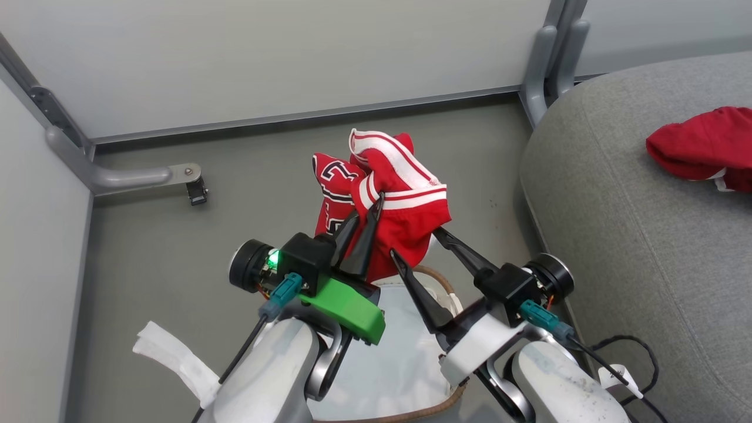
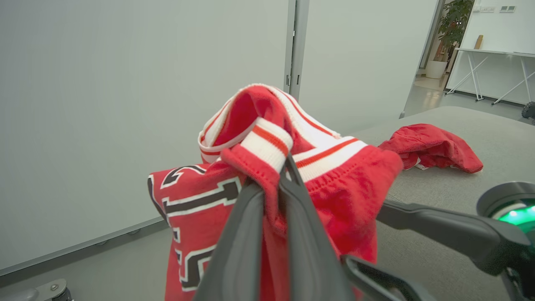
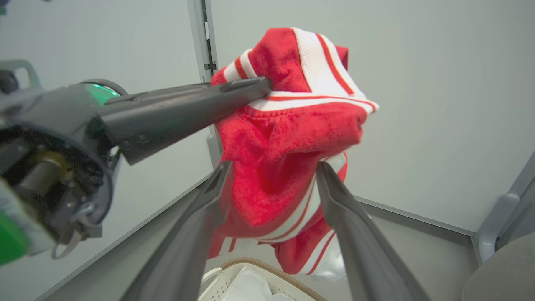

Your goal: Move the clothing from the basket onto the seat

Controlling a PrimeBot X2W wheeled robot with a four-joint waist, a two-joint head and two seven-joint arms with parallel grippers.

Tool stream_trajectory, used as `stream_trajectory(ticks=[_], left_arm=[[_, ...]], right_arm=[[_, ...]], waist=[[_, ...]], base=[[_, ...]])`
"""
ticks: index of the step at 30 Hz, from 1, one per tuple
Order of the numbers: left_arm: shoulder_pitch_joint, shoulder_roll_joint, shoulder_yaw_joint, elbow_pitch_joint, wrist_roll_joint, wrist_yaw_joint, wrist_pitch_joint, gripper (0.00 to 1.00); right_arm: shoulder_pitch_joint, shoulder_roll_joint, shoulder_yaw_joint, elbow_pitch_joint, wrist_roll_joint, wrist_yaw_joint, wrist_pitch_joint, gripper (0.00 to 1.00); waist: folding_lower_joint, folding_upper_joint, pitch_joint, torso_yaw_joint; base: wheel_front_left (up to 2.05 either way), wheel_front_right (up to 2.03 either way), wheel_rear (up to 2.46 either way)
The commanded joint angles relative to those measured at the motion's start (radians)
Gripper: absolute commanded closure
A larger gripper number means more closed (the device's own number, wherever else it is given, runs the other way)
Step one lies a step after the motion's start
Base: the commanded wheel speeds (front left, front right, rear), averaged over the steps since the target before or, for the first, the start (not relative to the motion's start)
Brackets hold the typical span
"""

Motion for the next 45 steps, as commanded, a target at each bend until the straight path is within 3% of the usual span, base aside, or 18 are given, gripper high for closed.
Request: stream_trajectory(ticks=[1, 22, 35, 36, 37, 38, 39, 40, 45], left_arm=[[-0.014, 0.003, -0.001, 0.000, -0.004, 0.005, -0.006, 1.00], [-0.037, 0.002, -0.125, -0.024, -0.083, 0.013, -0.006, 1.00], [-0.051, 0.002, -0.168, -0.028, -0.132, 0.024, -0.006, 1.00], [-0.051, 0.002, -0.169, -0.026, -0.136, 0.026, -0.006, 1.00], [-0.051, 0.002, -0.170, -0.026, -0.138, 0.027, -0.006, 1.00], [-0.051, 0.002, -0.170, -0.024, -0.140, 0.027, -0.006, 1.00], [-0.050, 0.002, -0.170, -0.022, -0.140, 0.027, -0.006, 1.00], [-0.049, 0.002, -0.170, -0.020, -0.140, 0.027, -0.006, 1.00], [-0.043, 0.002, -0.166, -0.018, -0.131, 0.031, -0.006, 1.00]], right_arm=[[-0.013, -0.004, 0.003, 0.008, -0.010, -0.001, -0.002, 0.00], [-0.125, -0.004, 0.037, 0.159, -0.040, -0.001, -0.002, 0.00], [-0.167, -0.004, 0.006, 0.219, -0.034, -0.001, -0.002, 0.00], [-0.167, -0.004, 0.004, 0.218, -0.031, -0.001, -0.002, 0.07], [-0.166, -0.004, 0.002, 0.216, -0.026, -0.001, -0.002, 0.26], [-0.165, -0.004, 0.003, 0.215, -0.024, -0.001, -0.002, 0.72], [-0.163, -0.004, 0.004, 0.216, -0.019, -0.001, -0.002, 0.94], [-0.161, -0.004, 0.006, 0.219, -0.016, -0.001, -0.002, 1.00], [-0.152, -0.005, 0.006, 0.228, -0.010, -0.001, -0.002, 1.00]], waist=[[0.0000, -0.0001, 0.001, 0.003], [0.0000, -0.0001, 0.016, 0.060], [0.0000, -0.0001, 0.023, 0.090], [0.0000, -0.0001, 0.023, 0.091], [0.0000, -0.0001, 0.023, 0.091], [0.0000, -0.0001, 0.023, 0.091], [0.0000, -0.0001, 0.022, 0.092], [0.0000, -0.0001, 0.021, 0.091], [0.0000, -0.0001, 0.016, 0.086]], base=[[0.00, 0.00, 0.00], [0.00, 0.00, 0.00], [0.00, 0.00, 0.00], [0.00, 0.00, 0.00], [0.00, 0.00, 0.00], [0.00, 0.00, 0.00], [0.00, 0.00, 0.00], [0.00, 0.00, 0.00], [0.00, 0.00, 0.00]])
